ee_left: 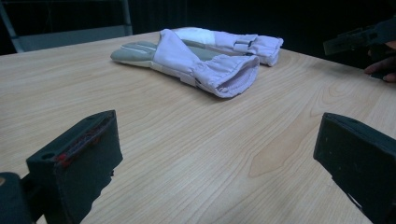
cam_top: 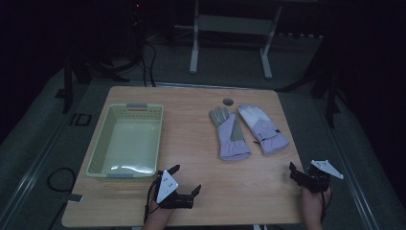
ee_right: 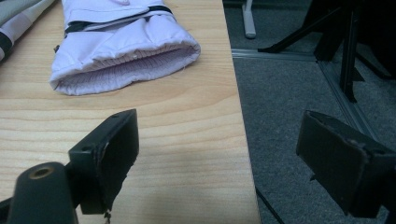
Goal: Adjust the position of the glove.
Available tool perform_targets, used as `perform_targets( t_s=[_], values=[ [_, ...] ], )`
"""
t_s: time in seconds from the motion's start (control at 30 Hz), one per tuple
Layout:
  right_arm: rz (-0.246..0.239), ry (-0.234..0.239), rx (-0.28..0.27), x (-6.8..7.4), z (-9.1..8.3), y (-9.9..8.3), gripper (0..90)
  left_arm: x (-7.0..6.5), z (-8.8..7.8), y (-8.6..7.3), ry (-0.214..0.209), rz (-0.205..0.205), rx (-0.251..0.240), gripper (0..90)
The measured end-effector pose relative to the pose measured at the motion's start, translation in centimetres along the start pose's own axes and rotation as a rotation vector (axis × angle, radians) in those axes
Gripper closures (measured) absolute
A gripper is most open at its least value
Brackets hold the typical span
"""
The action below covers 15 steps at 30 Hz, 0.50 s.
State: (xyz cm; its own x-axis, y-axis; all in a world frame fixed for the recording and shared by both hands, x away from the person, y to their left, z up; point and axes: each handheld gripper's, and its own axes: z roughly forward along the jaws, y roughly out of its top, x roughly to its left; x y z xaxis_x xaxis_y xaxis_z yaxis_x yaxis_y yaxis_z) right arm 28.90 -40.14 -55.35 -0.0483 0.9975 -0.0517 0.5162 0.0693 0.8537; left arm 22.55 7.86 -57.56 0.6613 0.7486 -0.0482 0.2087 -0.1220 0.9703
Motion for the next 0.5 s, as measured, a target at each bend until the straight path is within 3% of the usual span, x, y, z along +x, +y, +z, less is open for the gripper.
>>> perform_targets(
  t_s=[0.1,0.27,0.5],
  values=[
    [-0.003,0.004,0.014,0.02,0.10,0.03,13.1,0.02,-0.03,-0.01,0.002,-0.003,-0.003,4.4],
    [-0.013,0.005,0.018,0.13,0.11,0.03,13.1,-0.29,-0.04,-0.05,-0.006,0.030,-0.015,4.3],
    [-0.021,0.008,0.019,0.19,0.03,0.07,12.6,-0.11,0.01,-0.02,-0.006,0.013,-0.012,2.1]
  ],
)
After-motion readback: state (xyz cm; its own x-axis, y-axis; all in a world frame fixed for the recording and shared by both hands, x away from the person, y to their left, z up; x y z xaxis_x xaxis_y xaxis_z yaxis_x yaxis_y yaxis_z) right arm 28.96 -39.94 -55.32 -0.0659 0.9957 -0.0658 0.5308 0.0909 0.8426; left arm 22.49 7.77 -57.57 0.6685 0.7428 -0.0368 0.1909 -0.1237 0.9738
